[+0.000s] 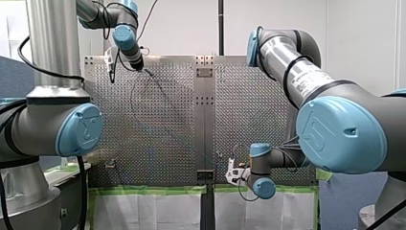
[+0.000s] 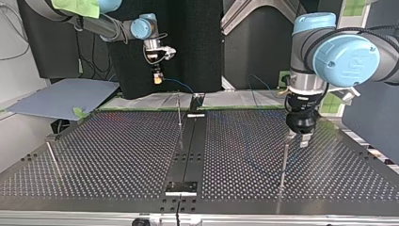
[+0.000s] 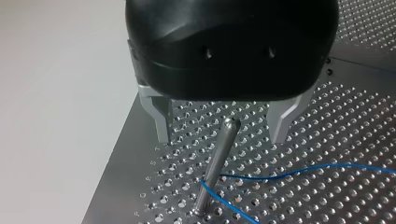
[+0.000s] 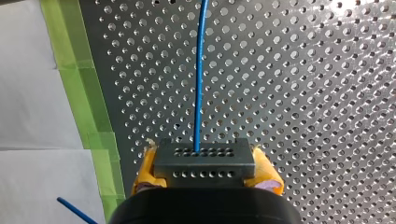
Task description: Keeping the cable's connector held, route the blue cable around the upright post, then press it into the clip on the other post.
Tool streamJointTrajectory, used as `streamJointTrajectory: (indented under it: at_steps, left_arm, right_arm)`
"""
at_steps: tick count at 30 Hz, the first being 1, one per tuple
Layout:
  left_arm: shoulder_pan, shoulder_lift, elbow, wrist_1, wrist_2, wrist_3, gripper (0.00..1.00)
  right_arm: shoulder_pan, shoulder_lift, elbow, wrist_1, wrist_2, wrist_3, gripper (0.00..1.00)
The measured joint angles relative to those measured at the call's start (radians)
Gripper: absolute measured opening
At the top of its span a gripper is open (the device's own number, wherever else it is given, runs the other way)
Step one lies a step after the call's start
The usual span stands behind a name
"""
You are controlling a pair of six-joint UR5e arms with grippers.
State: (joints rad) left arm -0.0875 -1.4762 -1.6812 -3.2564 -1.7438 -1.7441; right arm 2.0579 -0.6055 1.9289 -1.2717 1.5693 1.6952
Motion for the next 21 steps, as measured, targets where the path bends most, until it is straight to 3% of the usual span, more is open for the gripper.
streamJointTrajectory:
  at_steps: [6, 11, 21]
  left_arm:
    - [-0.004, 0.0, 0.0, 0.0, -0.004, 0.007, 0.99]
    - [-0.019, 0.0, 0.0, 0.002, -0.007, 0.044, 0.99]
    - [-0.096, -0.001, 0.02, 0.028, -0.003, 0.142, 0.99]
  right_arm:
    - [0.0, 0.0, 0.0, 0.003, -0.002, -0.002, 0.0]
    - [0.0, 0.0, 0.0, 0.006, -0.003, -0.003, 0.0]
    - [0.002, 0.0, 0.0, 0.011, -0.014, -0.004, 0.0]
